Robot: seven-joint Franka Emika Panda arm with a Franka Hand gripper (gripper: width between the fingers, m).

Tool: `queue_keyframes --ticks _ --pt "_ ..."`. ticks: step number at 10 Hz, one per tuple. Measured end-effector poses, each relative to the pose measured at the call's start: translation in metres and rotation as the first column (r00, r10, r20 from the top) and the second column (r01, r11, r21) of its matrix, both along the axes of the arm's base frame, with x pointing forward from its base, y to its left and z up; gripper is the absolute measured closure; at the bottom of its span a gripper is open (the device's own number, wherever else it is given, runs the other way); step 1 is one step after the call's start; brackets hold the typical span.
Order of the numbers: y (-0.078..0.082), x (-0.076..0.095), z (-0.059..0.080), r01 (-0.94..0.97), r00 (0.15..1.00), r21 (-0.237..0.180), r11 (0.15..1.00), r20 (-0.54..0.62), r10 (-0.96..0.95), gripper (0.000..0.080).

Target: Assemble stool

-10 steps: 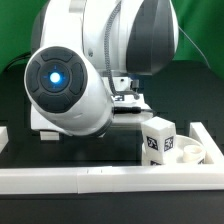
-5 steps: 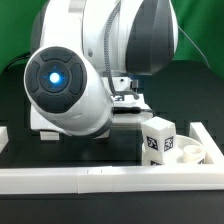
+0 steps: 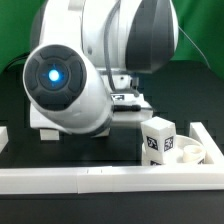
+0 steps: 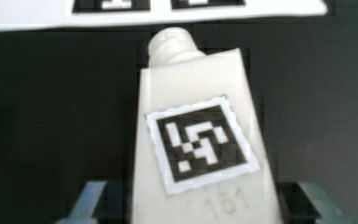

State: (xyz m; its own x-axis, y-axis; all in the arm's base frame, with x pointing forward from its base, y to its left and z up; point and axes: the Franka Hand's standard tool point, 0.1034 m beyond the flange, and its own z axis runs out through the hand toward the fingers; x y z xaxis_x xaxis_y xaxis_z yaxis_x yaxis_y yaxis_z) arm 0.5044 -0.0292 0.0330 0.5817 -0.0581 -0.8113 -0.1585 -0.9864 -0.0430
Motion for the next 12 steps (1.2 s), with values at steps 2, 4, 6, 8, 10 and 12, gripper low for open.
queue_keyframes --ticks 2,4,6,8,10,12 --pt "0.019 0.017 0.041 -0.024 0.998 -0.001 1.0 0.063 0.024 0.0475" --pt "0.019 0.021 0.035 -0.041 0.994 -0.015 0.999 0.101 0.042 0.0475" --pt "0.018 0.033 0.034 -0.032 0.97 -0.037 0.999 0.24 0.04 0.0475" --pt "0.037 0.046 0.062 -0.002 0.937 -0.05 0.999 0.349 0.019 0.0475" --pt "0.057 0.07 0.098 0.002 0.883 -0.053 0.999 0.468 0.024 0.0474" --pt "0.054 0.068 0.1 0.023 0.818 -0.062 0.998 0.576 0.017 0.0474"
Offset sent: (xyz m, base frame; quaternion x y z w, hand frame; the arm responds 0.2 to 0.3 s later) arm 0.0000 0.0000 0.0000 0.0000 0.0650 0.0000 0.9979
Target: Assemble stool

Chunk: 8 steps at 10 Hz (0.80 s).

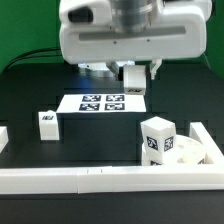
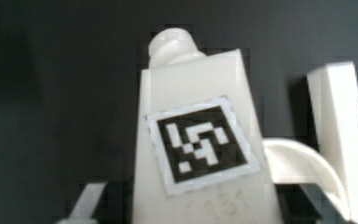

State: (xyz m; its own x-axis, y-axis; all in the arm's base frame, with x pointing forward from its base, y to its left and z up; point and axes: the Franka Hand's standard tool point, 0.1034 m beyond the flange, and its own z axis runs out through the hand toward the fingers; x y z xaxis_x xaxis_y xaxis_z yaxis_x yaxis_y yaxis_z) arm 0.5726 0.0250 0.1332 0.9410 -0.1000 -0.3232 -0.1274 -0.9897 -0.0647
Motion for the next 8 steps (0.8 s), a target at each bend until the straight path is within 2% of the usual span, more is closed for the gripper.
queue_keyframes --ticks 1,3,5,6,7,8 --pt "0.0 0.008 -0.001 0.005 0.996 -0.011 1.0 0.089 -0.004 0.0474" --pt "0.005 0.011 0.0 0.023 0.98 -0.022 1.0 0.196 -0.018 0.0474" --pt "0.046 0.039 0.016 0.074 0.926 -0.009 0.997 0.372 -0.065 0.0474" --pt "0.056 0.046 0.023 0.096 0.901 0.0 0.995 0.424 -0.087 0.0474" --pt "0.054 0.05 0.026 0.13 0.889 0.005 0.991 0.442 -0.119 0.0474" --pt "0.056 0.059 0.027 0.134 0.833 0.012 0.991 0.54 -0.119 0.0474"
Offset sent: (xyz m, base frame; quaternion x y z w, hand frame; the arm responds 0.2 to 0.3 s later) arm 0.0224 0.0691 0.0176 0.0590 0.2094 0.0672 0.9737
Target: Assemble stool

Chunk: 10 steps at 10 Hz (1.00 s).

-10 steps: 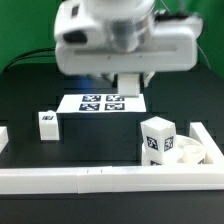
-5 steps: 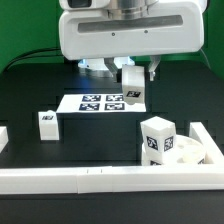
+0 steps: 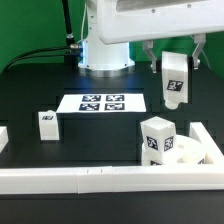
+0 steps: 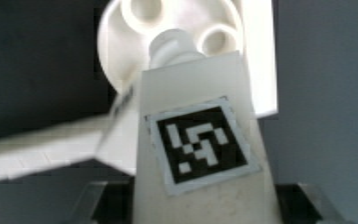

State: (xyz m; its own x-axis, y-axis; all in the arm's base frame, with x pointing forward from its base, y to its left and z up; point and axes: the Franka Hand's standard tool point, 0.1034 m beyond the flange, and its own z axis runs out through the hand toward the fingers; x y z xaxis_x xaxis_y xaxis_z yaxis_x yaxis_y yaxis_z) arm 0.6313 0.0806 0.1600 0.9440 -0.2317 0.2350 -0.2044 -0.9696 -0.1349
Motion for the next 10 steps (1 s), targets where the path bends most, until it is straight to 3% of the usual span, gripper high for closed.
queue_keyframes --ticks 2,3,5,7,10 --pt "0.004 -0.001 -0.004 0.011 0.994 -0.002 1.0 0.11 -0.011 0.0474" --pt "-0.003 0.003 -0.005 0.09 0.978 0.055 0.994 0.182 -0.099 0.0474" --pt "0.0 0.009 -0.019 0.128 0.957 0.099 0.987 0.25 -0.149 0.0474" --pt "0.03 0.009 -0.026 0.141 0.96 0.152 0.978 0.219 -0.172 0.0474" --pt "0.029 0.009 -0.027 0.129 0.962 0.144 0.981 0.222 -0.159 0.0474"
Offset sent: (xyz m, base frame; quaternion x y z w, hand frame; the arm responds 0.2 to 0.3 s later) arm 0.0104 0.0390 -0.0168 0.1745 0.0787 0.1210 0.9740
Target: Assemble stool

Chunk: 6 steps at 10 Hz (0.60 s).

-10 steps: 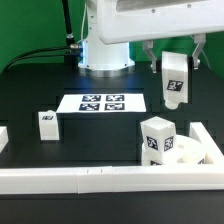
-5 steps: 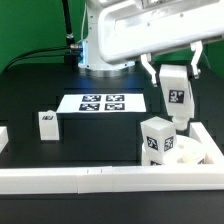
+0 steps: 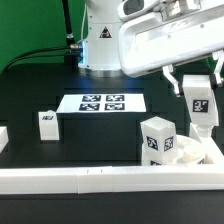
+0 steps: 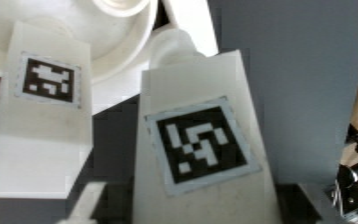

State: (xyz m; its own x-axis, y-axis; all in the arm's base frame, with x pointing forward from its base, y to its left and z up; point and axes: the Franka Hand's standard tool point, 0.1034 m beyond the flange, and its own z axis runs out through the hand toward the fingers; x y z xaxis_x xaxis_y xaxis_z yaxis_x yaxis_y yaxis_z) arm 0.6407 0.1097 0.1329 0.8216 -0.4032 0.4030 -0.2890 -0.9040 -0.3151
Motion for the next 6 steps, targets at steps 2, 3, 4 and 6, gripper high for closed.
queue_keyframes --ticks 2,3,4,6 --pt "0.003 -0.011 0.001 -0.006 1.0 -0.019 1.0 0.027 0.006 0.0474" --pt "0.0 -0.02 -0.002 -0.003 0.999 -0.038 0.999 0.045 0.005 0.0474" --pt "-0.003 -0.024 -0.007 -0.002 0.999 -0.048 0.999 0.051 0.004 0.0474" --pt "0.003 -0.026 -0.016 -0.006 0.999 -0.049 0.999 0.046 0.008 0.0474"
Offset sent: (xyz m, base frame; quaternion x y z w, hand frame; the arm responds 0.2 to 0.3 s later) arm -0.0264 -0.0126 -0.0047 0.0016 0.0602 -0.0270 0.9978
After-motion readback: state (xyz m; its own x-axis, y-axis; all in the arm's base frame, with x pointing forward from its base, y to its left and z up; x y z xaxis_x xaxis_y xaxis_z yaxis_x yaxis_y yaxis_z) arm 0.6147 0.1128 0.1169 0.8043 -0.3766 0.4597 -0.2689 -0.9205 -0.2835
